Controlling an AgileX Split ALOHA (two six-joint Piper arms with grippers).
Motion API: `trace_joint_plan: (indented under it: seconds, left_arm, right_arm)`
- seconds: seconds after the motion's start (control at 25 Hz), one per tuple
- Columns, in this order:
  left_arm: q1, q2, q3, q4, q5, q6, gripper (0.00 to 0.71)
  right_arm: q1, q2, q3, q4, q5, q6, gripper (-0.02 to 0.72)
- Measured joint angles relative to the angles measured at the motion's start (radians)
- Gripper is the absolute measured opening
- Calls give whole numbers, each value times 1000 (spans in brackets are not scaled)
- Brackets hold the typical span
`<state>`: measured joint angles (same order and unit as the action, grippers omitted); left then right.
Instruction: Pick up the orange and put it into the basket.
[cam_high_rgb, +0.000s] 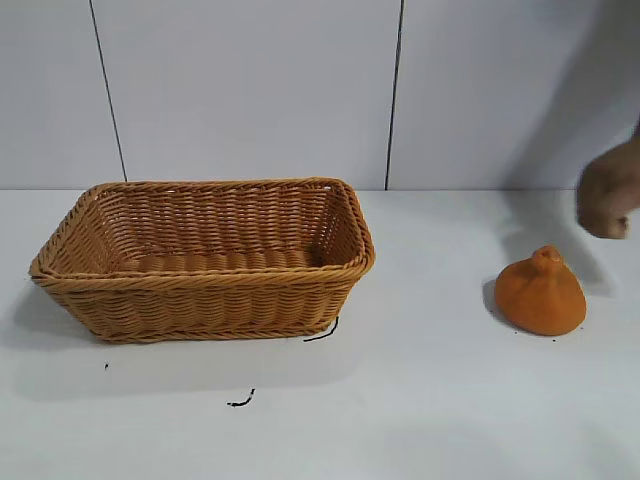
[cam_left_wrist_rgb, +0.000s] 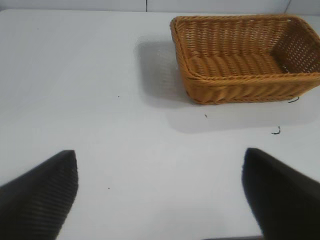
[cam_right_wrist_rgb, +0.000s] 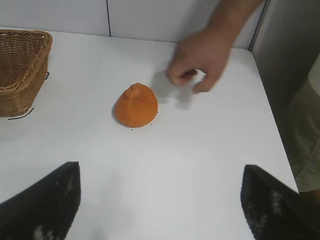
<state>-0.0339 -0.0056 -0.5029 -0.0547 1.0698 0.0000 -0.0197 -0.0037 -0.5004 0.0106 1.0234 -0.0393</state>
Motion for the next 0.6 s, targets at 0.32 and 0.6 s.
trace_joint_plan:
  seconds: [0.32,0.6]
  left_arm:
    - [0,0,0,0,-1,0,639]
    - [0,0,0,0,-1,0,639]
  right_arm:
    - [0,2,-2,-11,1,0,624]
    - [0,302,-145,-44,4,39,624]
